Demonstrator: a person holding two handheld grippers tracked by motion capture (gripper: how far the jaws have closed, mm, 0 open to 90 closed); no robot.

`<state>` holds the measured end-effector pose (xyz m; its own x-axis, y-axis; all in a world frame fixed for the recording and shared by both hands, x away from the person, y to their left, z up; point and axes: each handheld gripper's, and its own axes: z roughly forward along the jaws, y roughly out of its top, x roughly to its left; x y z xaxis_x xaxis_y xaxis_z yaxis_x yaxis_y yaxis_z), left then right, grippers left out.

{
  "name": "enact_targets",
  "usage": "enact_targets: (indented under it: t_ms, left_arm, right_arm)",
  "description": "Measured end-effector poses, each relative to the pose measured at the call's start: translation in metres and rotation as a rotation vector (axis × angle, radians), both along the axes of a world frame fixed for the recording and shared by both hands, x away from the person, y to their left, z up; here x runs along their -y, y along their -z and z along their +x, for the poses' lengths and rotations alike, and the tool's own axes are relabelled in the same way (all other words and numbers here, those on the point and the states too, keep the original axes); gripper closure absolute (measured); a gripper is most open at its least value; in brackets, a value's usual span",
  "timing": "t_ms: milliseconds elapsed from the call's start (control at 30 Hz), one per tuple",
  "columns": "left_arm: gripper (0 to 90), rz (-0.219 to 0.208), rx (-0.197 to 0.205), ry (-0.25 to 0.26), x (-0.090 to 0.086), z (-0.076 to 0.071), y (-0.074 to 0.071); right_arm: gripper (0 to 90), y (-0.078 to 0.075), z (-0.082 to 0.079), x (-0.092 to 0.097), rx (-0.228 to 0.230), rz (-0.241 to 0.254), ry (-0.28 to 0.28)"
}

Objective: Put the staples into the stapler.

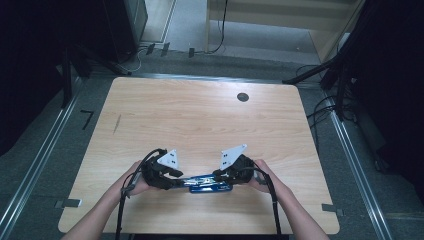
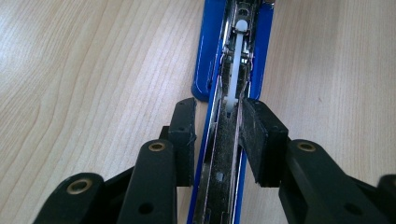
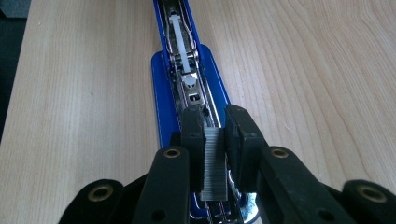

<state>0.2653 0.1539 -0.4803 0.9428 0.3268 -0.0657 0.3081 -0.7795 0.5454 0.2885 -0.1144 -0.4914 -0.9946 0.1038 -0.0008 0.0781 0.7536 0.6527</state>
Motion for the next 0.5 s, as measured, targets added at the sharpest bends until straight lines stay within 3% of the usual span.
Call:
enact_targets:
  t_ms: [500]
  left_arm:
    - [66.9, 0.000, 0.001, -0.002, -0.0002, -0.0003, 0.0000]
  right_arm:
    - [79.6, -0.0016, 0.0004, -0.0025, 0.043, 0.022, -0.053]
